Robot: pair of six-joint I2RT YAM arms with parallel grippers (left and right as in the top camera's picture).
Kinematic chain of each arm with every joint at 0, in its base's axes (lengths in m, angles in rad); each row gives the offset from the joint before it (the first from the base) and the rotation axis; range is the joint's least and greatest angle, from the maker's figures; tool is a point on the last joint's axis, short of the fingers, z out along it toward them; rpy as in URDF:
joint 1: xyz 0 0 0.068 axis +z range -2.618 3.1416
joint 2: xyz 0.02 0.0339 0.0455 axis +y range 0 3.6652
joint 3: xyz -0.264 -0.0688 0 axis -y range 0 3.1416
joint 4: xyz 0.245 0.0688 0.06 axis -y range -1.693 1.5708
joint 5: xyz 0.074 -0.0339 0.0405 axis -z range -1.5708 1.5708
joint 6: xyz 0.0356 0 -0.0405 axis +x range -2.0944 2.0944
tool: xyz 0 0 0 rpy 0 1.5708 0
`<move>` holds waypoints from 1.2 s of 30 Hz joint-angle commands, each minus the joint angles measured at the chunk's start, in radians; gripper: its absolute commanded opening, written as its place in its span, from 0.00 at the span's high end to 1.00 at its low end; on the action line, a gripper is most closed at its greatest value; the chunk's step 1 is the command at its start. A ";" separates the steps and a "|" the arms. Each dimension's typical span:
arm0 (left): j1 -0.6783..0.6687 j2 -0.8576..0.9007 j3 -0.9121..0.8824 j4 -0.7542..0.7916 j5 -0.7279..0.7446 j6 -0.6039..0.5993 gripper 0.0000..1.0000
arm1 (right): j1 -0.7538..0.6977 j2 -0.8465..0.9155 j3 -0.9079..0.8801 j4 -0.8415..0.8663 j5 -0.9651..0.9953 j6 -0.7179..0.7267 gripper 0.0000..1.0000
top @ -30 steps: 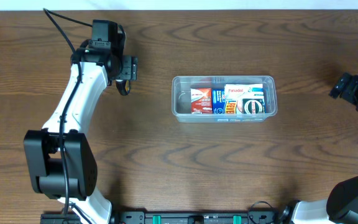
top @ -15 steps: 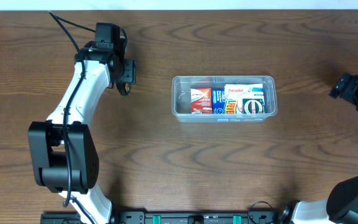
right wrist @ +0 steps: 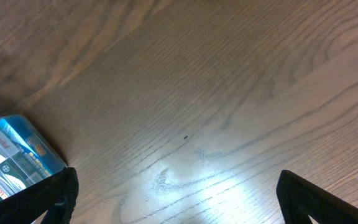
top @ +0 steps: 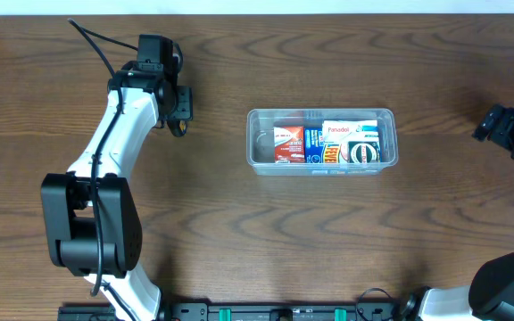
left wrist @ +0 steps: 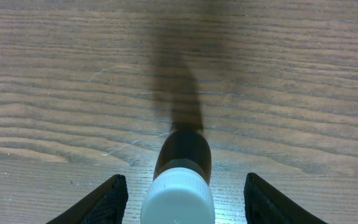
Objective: Pack container
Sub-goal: 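Lower left gripper over the white-capped bottle and grasp it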
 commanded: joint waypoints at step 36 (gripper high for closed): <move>0.006 0.057 -0.027 0.037 -0.035 -0.005 0.44 | -0.005 -0.003 0.012 0.000 0.010 0.011 0.01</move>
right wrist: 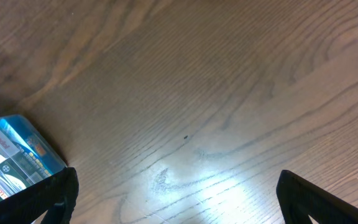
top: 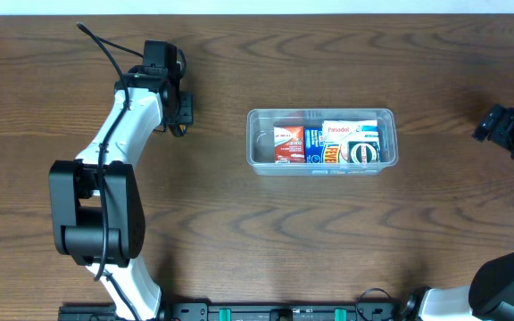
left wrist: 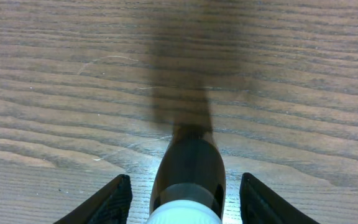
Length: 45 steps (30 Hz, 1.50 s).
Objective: Pack container
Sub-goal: 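Lower left gripper over the white-capped bottle and grasp it, then lift the bottle and carry it over the container's left end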
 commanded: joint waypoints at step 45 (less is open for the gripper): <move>-0.077 -0.386 0.043 -0.185 0.048 -0.123 0.69 | -0.005 -0.003 0.012 0.000 0.010 0.011 0.01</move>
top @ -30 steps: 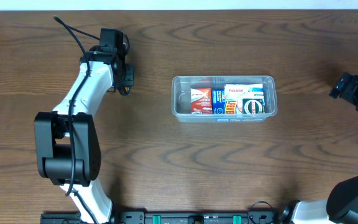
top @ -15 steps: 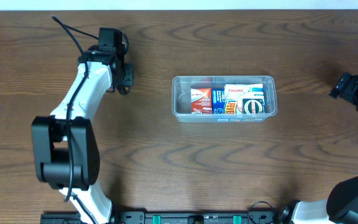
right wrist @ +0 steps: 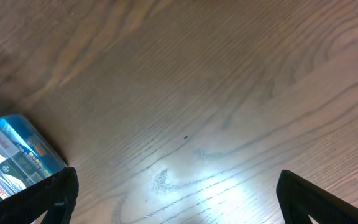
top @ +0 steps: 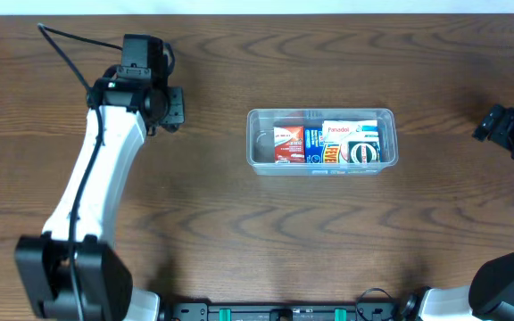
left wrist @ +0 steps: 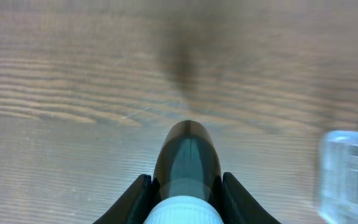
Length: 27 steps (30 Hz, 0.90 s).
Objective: Pack container
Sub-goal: 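Lift the bottle and carry it over the container's left end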
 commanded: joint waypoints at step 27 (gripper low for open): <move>-0.438 -0.057 0.041 -0.029 0.027 -0.297 0.69 | -0.005 -0.003 0.012 0.000 0.010 0.011 0.01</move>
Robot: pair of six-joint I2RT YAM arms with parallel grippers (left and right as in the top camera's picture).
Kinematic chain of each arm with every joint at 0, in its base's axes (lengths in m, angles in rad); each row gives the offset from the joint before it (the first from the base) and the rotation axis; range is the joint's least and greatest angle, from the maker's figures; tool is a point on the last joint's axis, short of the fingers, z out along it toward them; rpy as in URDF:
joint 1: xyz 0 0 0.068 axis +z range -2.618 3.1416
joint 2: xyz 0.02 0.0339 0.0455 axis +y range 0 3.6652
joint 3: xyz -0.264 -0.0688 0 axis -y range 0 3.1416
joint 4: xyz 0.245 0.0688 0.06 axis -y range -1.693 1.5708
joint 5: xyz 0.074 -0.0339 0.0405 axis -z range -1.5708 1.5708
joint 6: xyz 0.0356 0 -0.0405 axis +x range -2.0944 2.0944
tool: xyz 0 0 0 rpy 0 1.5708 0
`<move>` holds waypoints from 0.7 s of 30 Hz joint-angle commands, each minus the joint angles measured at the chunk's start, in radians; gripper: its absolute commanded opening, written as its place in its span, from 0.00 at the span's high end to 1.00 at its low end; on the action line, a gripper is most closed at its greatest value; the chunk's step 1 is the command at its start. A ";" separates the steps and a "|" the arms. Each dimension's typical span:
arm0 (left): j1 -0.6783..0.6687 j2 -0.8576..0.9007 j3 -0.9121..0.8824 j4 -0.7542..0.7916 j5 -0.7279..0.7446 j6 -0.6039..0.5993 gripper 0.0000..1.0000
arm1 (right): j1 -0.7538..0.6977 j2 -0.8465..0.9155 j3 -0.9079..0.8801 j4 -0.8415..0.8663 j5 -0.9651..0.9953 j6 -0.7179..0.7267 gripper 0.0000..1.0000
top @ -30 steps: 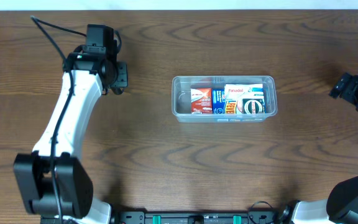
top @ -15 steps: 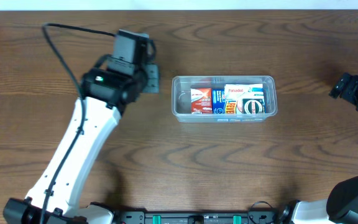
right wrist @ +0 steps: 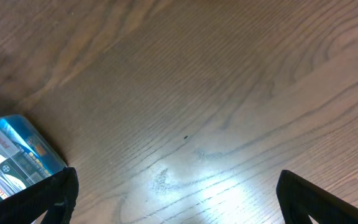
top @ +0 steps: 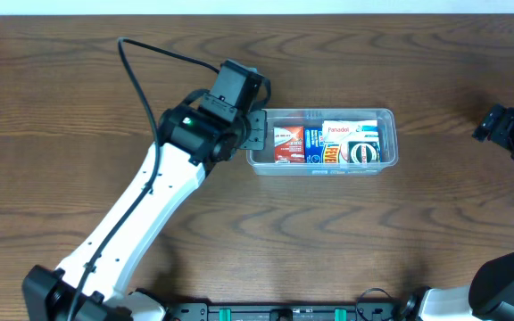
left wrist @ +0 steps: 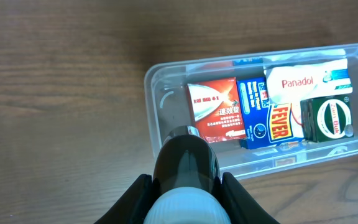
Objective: Pack container
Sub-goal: 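Lift the bottle and carry it over the container's left end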
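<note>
A dark bottle with a white cap (left wrist: 187, 167) is held in my left gripper (left wrist: 187, 190), which is shut on it. It hangs over the left end of the clear plastic container (left wrist: 156, 102). Inside the container lie a red box (left wrist: 215, 118), a blue box (left wrist: 260, 115), a white Panadol box (left wrist: 303, 82) and a green round pack (left wrist: 331, 118). From overhead the left gripper (top: 252, 129) covers the container's (top: 391, 138) left end and hides the bottle. My right gripper (top: 507, 125) stands open at the far right with nothing in it.
The brown wooden table (top: 328, 241) carries the container near its middle. The left arm (top: 150, 214) stretches diagonally from the front left. In the right wrist view the corner of the blue box (right wrist: 11, 155) shows at the left edge.
My left gripper, shut on the bottle, was at the table's far left and is now over the container's left end. The right arm has not moved.
My left gripper stood open around the bottle lying on the table at the far left. Then it sat further along the bottle, still open. Then it was shut on the bottle, and now it holds it over the container.
</note>
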 commanded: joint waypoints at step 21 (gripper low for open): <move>-0.042 0.253 0.024 0.111 -0.067 -0.079 0.69 | -0.005 -0.003 0.012 0.000 0.010 0.011 0.01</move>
